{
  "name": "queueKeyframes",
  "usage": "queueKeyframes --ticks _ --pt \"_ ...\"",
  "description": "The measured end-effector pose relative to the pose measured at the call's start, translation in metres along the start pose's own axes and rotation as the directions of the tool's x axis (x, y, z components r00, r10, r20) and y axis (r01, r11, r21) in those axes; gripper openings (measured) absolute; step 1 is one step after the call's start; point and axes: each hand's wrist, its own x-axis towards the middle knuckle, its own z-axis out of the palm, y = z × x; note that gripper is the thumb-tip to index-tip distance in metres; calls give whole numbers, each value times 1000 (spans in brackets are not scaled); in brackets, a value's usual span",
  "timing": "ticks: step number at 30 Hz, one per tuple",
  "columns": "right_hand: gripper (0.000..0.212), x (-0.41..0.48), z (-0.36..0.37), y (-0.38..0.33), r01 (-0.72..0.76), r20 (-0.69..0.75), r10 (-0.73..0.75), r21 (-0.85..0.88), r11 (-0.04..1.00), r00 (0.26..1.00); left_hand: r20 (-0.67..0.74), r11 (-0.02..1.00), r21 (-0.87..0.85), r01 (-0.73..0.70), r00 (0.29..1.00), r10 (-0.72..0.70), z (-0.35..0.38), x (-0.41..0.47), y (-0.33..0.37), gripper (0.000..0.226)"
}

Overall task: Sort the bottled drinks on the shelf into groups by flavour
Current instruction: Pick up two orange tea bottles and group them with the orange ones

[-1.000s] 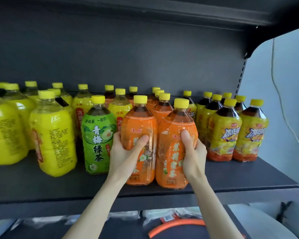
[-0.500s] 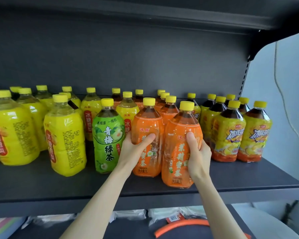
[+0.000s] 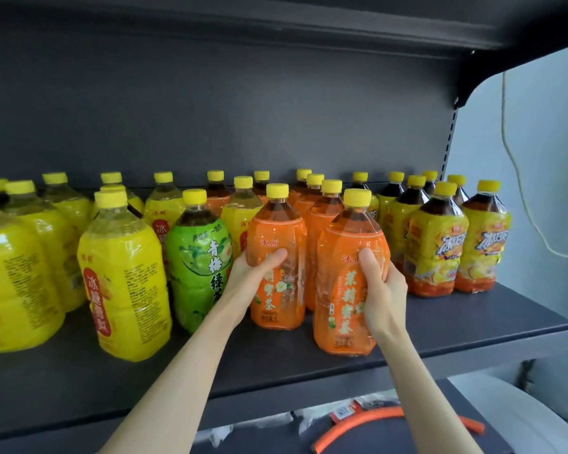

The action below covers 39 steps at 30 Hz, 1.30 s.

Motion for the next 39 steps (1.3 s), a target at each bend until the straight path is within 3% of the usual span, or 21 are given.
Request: queueKeyframes --ticks 3,7,12,14,18,20,25,30,35,39 --pt "38 2 7 1 1 8 -1 3 1000 1000 20 1000 10 12 1000 -12 -1 5 -3 44" --pt "35 4 11 2 0 31 0 13 1000 1000 -4 999 28 -20 1000 20 -1 7 -6 44" --pt "46 5 10 3 5 41 -7 38 999 999 -84 996 39 -85 993 88 -1 10 -7 47" --pt "50 5 9 3 7 45 -9 40 999 999 -135 993 65 -103 985 111 0 12 -9 58" --pt "52 5 9 4 2 47 -5 51 999 999 -241 985 132 -110 960 140 6 15 -10 102" --pt "49 5 8 3 -6 53 3 55 998 999 -279 984 142 -104 950 140 8 15 -10 107" --pt "50 5 6 4 -14 57 11 45 999 998 -338 969 216 -121 922 191 12 14 -15 86" --pt "44 5 6 3 -14 70 12 35 999 997 -341 914 387 -123 902 266 17 11 -17 102" --pt "40 5 6 4 -11 76 9 30 1000 997 -260 893 379 -244 898 355 10 1 -22 89" --pt "43 6 6 4 -9 77 7 33 999 997 -272 810 554 -195 876 397 10 12 -21 83"
